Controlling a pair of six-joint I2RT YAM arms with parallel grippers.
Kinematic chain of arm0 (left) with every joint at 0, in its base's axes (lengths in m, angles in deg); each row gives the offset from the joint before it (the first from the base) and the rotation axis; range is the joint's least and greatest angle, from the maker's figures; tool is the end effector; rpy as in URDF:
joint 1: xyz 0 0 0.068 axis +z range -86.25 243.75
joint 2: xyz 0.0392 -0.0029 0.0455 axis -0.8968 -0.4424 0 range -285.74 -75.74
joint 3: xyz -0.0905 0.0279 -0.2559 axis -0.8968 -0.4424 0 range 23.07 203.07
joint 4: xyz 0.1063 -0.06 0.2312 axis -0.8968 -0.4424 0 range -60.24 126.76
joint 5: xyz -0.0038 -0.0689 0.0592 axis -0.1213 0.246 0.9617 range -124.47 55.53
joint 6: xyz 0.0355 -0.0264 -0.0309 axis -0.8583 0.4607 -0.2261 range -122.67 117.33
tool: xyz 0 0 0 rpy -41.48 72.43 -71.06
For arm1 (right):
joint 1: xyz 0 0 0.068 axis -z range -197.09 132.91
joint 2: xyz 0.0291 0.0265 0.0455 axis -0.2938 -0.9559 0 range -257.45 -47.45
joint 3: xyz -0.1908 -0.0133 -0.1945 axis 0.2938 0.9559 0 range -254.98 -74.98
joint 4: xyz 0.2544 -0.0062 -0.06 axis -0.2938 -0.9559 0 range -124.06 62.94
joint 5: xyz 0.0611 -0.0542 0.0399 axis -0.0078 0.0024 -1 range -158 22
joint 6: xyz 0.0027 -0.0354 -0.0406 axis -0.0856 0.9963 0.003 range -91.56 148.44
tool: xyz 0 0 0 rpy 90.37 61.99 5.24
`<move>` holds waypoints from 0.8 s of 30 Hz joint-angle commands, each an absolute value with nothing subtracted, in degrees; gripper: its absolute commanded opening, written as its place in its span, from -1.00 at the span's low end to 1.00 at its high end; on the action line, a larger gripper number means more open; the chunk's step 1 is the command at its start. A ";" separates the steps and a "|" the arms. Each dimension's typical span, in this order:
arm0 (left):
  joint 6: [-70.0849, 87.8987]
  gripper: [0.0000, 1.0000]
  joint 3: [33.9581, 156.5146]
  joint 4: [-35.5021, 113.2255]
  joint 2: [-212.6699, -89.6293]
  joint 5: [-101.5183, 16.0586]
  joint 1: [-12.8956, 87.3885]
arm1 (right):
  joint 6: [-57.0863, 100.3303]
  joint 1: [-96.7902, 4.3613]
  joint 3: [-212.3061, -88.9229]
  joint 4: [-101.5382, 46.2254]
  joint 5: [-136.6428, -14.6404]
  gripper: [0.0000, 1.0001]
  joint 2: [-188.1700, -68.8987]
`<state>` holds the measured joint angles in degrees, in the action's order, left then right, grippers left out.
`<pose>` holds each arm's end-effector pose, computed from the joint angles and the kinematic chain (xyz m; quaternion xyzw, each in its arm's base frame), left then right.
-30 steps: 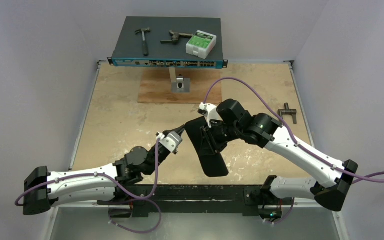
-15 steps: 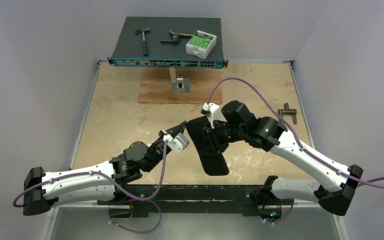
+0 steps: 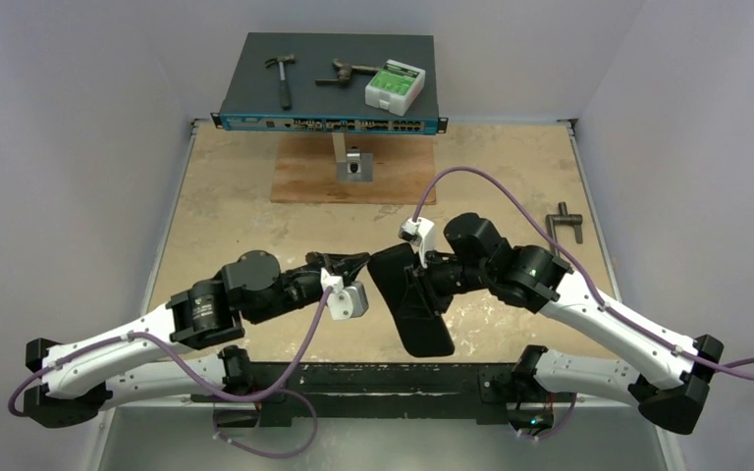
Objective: Sort the hair-cutting tools
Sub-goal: Zip the hairdressing tool bag.
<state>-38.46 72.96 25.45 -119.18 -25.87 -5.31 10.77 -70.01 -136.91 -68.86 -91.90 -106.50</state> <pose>0.0671 -0.1605 0.3729 0.5510 0.4880 -0.1402 0.6623 0.1143 0.1753 0.3452 -0.3524 0.8142 0.3962 0.2363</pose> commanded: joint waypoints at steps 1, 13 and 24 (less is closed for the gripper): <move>-40.13 -1.00 88.21 20.07 -121.89 -35.89 -4.98 | 9.17 -69.77 -133.96 -76.20 -89.95 -1.00 -106.89; -40.04 -1.00 93.41 19.27 -131.13 -38.65 -4.98 | 9.00 -69.90 -133.85 -75.45 -88.49 -1.00 -104.91; -9.42 -0.87 71.70 43.06 -120.97 -20.39 -1.30 | 6.75 -69.89 -129.05 -67.39 -89.48 -1.00 -102.65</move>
<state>-27.14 75.97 34.04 -123.14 -28.45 -2.95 9.15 -69.95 -130.44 -74.98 -88.45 -105.43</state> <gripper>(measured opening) 0.006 0.234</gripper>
